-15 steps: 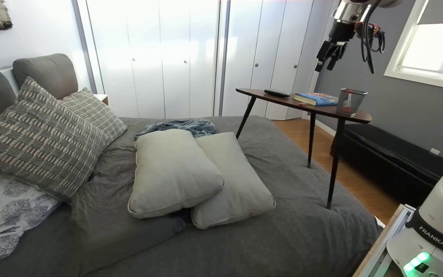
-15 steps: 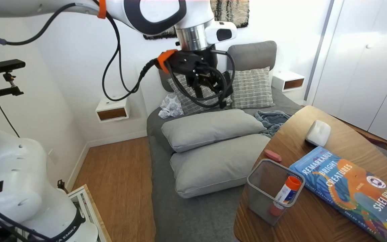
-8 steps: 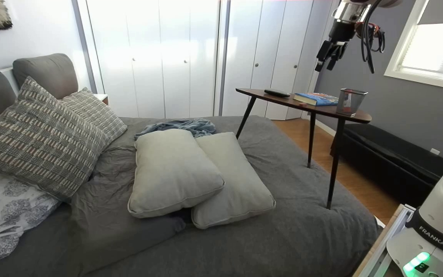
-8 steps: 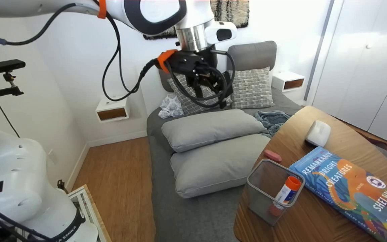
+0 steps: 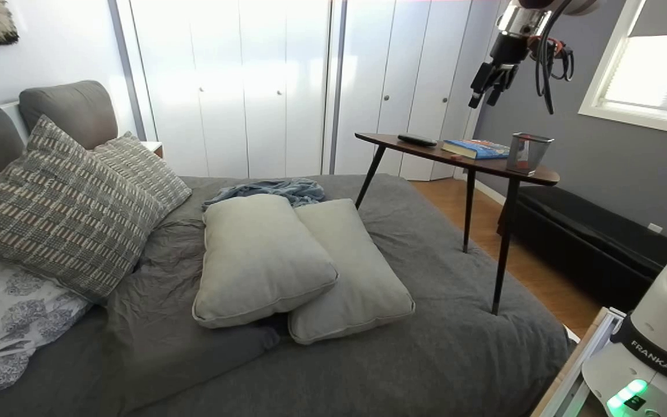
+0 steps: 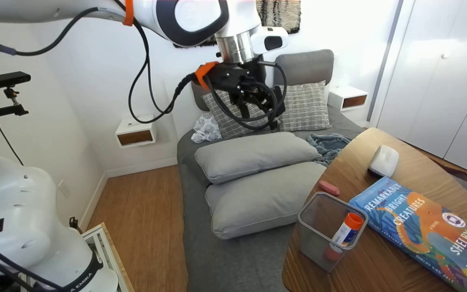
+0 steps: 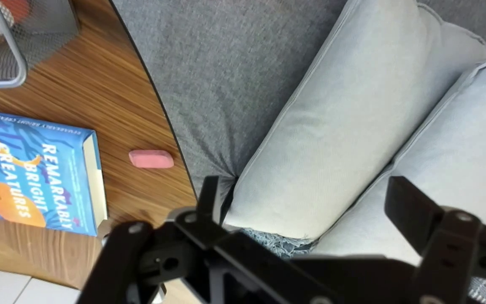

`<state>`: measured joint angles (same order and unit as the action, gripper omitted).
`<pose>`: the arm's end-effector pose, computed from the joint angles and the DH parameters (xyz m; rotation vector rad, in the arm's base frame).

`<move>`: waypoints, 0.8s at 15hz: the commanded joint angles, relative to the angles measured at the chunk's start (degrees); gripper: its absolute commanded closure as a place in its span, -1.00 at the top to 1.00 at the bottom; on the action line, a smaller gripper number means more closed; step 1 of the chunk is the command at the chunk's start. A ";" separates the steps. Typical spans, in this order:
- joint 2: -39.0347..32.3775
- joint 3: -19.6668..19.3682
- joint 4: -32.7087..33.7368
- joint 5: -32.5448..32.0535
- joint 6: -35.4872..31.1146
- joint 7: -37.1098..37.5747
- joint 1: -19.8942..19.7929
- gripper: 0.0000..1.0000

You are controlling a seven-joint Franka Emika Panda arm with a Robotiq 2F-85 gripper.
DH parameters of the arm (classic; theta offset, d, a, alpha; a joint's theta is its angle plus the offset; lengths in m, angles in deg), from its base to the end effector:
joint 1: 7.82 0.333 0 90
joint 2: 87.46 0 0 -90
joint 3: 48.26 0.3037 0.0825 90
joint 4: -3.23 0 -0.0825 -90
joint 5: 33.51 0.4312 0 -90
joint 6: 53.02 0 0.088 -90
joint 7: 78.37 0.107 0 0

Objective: Put the eyeglass case in the penholder

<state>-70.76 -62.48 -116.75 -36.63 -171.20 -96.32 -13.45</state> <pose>0.5084 -0.1965 0.5428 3.0564 -0.0189 0.3765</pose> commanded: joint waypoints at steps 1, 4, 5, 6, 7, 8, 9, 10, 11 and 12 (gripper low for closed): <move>-6.38 0.77 5.16 1.82 -4.57 0.00 -0.05 1.00; -12.55 1.38 10.72 2.30 -8.64 -1.02 -0.06 1.00; -14.36 1.50 12.61 2.93 -9.87 -2.30 -0.08 1.00; -16.86 1.72 15.29 2.88 -11.10 -3.14 -0.34 1.00; -19.13 1.89 18.04 3.25 -11.76 -4.39 -0.64 1.00; -21.31 2.11 20.69 3.19 -12.23 -5.52 -1.05 1.00; -23.77 2.25 23.76 3.13 -12.05 -7.01 -1.61 1.00; -25.92 2.47 26.45 3.27 -11.66 -8.34 -2.21 1.00; -28.36 2.65 29.74 3.97 -10.68 -10.24 -3.07 1.00; -30.66 3.00 32.54 4.72 -10.17 -11.84 -4.01 1.00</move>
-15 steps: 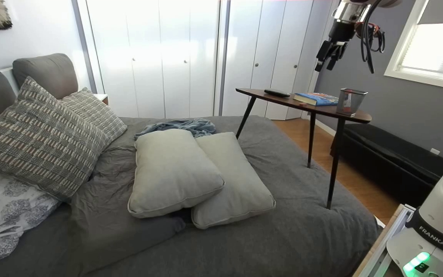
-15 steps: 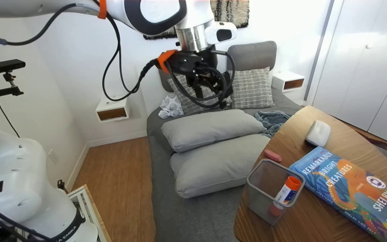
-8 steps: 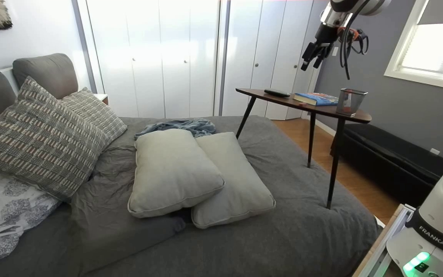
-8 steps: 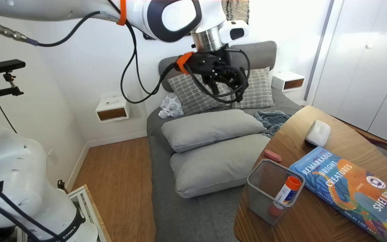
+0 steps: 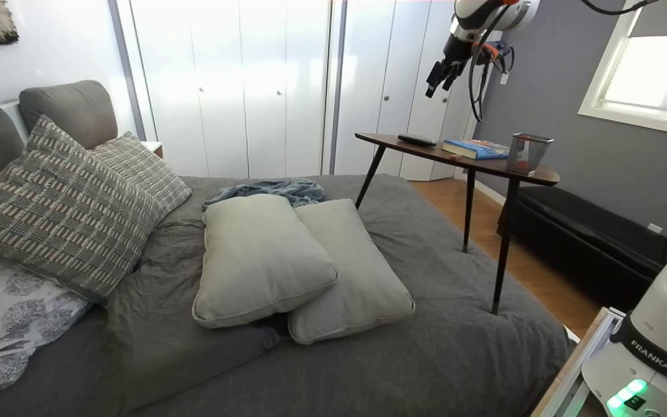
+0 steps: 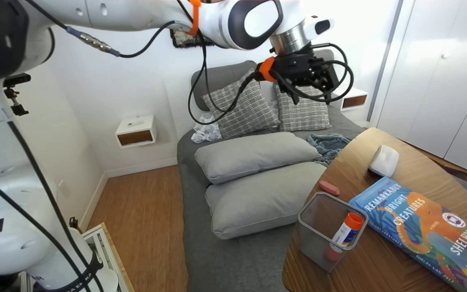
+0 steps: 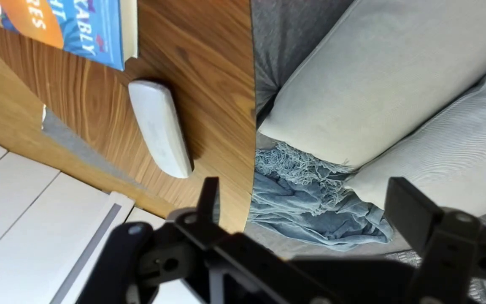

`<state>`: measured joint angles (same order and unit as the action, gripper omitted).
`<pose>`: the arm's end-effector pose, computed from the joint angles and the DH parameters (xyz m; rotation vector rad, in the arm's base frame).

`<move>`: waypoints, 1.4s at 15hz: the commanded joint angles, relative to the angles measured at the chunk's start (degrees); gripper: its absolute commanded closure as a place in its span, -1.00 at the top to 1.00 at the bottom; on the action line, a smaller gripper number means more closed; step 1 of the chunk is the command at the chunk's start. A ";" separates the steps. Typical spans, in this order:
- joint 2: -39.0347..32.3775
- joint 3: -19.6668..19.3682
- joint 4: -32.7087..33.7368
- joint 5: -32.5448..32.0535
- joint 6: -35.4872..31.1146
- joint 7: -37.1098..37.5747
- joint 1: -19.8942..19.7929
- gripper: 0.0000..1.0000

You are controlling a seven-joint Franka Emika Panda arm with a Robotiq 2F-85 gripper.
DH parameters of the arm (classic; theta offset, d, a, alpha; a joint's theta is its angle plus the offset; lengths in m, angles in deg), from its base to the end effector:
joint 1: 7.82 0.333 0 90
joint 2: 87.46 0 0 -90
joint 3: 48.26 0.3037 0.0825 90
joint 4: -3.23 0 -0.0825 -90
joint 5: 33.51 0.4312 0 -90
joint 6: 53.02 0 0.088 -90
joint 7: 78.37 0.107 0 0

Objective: Put the eyeglass case in the penholder

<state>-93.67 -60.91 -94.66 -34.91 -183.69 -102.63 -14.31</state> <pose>0.6434 -0.2177 0.5464 2.8611 0.1543 0.6080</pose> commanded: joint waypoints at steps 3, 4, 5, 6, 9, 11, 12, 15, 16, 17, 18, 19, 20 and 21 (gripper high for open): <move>-14.37 2.89 18.83 4.71 5.15 -8.72 -6.51 1.00; -16.32 3.19 21.41 4.61 6.55 -6.47 -7.12 1.00; -11.14 3.52 13.55 2.34 2.98 -6.01 -6.51 1.00; -13.04 3.79 15.94 2.40 3.84 -5.99 -7.26 1.00; -15.67 4.14 19.24 2.33 4.71 -5.86 -7.85 1.00; -15.82 4.26 19.79 2.37 5.07 -5.84 -7.83 1.00; -15.83 4.28 19.96 2.38 5.16 -5.83 -7.83 1.00; -19.92 5.40 24.41 6.00 5.75 -7.44 -10.26 1.00; -21.58 5.77 26.04 6.81 6.34 -7.62 -11.27 1.00; -23.57 6.00 27.81 7.24 6.34 -7.66 -12.38 1.00; -25.74 6.46 29.91 7.77 6.16 -8.37 -13.63 1.00; -27.69 7.01 31.72 8.30 6.26 -8.99 -14.82 1.00; -30.12 7.38 34.33 8.19 6.89 -9.10 -15.69 1.00; -32.21 7.77 36.64 8.09 7.40 -9.17 -16.54 1.00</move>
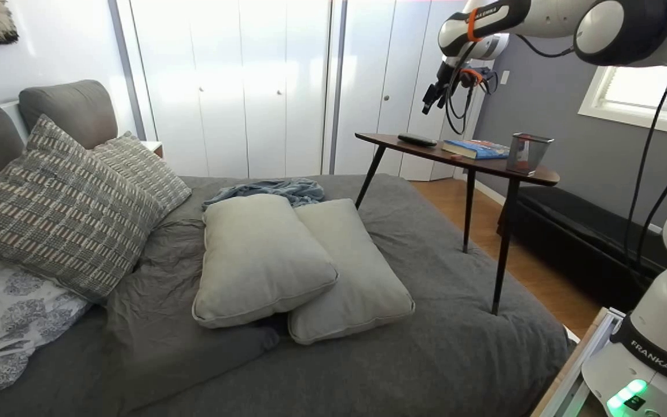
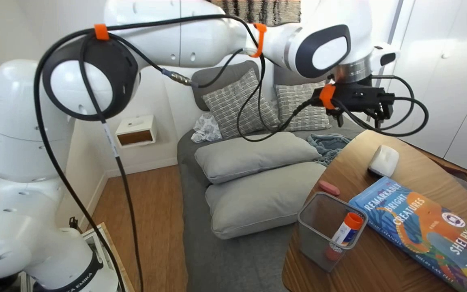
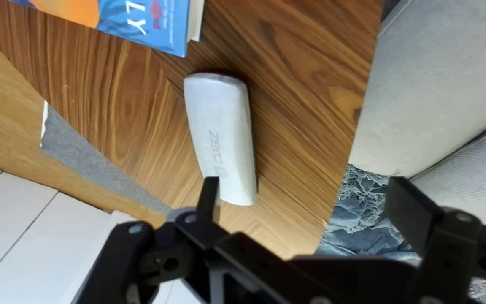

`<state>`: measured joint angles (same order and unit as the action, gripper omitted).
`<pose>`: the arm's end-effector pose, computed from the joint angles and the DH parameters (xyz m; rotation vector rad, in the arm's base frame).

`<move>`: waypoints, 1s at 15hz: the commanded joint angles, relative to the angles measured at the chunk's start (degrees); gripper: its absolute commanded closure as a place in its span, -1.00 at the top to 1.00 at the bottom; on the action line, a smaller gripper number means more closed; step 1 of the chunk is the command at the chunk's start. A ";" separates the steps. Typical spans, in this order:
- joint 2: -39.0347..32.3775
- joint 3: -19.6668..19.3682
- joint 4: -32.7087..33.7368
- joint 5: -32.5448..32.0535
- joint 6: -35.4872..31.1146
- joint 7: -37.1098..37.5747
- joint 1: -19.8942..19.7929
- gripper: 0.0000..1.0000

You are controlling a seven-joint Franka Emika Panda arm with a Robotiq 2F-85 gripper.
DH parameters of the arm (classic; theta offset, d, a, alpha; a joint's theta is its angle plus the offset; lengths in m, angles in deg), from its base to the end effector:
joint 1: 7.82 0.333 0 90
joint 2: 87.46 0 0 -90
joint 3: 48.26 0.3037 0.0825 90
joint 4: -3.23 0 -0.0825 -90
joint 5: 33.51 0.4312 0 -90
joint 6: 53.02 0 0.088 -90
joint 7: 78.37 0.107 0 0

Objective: Put the eyeglass case in the penholder

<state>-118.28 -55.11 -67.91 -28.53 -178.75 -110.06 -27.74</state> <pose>0.7153 -0.3323 0.4826 2.9039 0.1159 0.5552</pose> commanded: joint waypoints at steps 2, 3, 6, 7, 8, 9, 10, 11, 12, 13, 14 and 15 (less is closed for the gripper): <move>-12.10 2.29 15.53 2.06 5.33 -3.03 -4.20 1.00; -13.95 2.43 17.92 1.57 6.67 -3.28 -4.69 1.00; -19.48 2.42 25.44 1.37 11.51 -2.77 -5.47 1.00; -21.24 2.32 27.93 1.80 13.19 -1.32 -5.82 1.00; -22.64 1.49 30.38 1.62 15.06 2.54 -5.53 1.00; -17.63 1.54 21.35 0.26 10.59 -0.46 -4.76 1.00; -18.52 1.50 22.42 0.22 10.99 -0.03 -4.85 1.00; -18.61 1.47 22.25 0.22 10.90 -0.08 -4.84 1.00; -18.60 1.48 22.19 0.22 10.89 -0.08 -4.80 1.00; -18.85 0.93 21.99 -0.49 8.38 0.34 -4.28 1.00; -19.11 0.91 21.99 -0.60 7.68 0.13 -4.31 1.00; -19.60 1.38 22.18 -0.12 6.80 -0.96 -4.78 1.00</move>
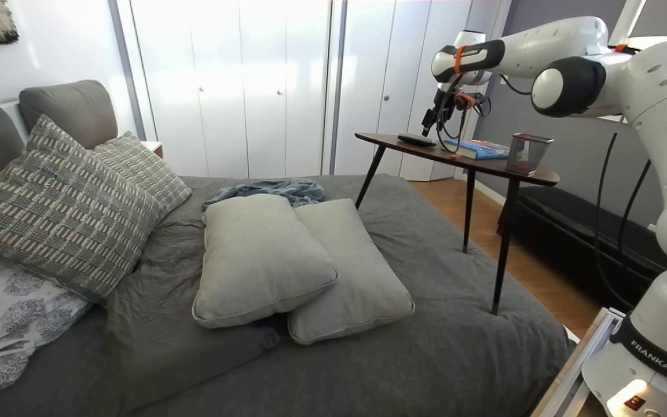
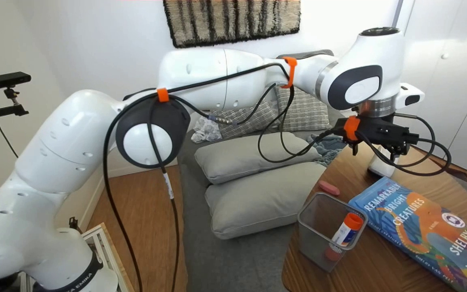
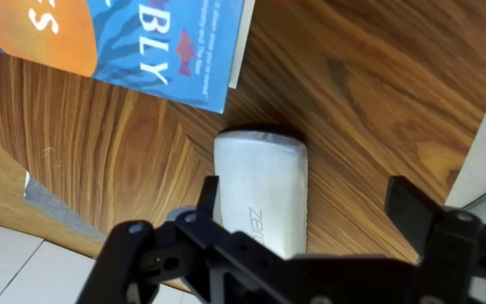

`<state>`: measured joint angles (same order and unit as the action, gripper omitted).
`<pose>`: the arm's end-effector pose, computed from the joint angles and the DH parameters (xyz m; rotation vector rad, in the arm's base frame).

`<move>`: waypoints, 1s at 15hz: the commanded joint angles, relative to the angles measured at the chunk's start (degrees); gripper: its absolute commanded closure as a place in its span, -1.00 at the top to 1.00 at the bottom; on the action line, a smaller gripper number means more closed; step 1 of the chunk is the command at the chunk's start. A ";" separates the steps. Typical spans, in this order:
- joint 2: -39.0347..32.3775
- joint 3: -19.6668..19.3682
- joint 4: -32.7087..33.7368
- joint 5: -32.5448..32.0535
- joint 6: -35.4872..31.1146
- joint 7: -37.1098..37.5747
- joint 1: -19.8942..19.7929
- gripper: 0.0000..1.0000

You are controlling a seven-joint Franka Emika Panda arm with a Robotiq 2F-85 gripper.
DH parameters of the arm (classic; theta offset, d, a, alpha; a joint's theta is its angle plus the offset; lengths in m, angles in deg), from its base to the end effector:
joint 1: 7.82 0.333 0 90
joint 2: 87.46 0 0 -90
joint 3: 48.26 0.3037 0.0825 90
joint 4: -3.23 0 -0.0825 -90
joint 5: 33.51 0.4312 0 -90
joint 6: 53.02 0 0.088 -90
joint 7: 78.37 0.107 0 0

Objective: Put the eyeglass case in the penholder

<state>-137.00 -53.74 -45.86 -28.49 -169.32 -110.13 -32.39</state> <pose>0.7453 -0.3864 0.4105 2.9676 0.0715 0.4122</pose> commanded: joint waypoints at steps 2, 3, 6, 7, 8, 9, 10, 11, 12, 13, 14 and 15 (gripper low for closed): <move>-2.09 0.57 0.74 0.47 -4.40 -2.37 -0.88 1.00; -2.78 0.45 1.01 0.36 -5.45 -2.47 -0.96 1.00; -4.74 0.90 1.97 1.03 -7.72 -2.91 -1.62 1.00; -5.25 1.07 2.35 1.33 -8.03 -2.74 -1.89 1.00; -5.68 1.42 2.64 1.81 -7.87 -2.57 -2.22 1.00; -6.08 2.30 3.14 2.81 -6.68 -2.74 -2.83 1.00; -6.44 2.93 3.44 3.51 -5.95 -2.75 -3.23 1.00; -6.72 3.64 3.70 4.34 -5.42 -2.63 -3.62 0.73; -6.84 4.28 3.87 5.03 -5.05 -2.65 -4.03 0.47; -6.86 4.94 4.18 5.75 -4.59 -2.77 -4.42 0.32; -6.79 5.42 4.47 6.18 -4.30 -2.84 -4.72 0.18; -6.79 5.77 4.90 6.47 -3.92 -2.75 -4.98 0.05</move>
<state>-142.23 -50.05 -44.54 -24.40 -175.33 -111.68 -35.86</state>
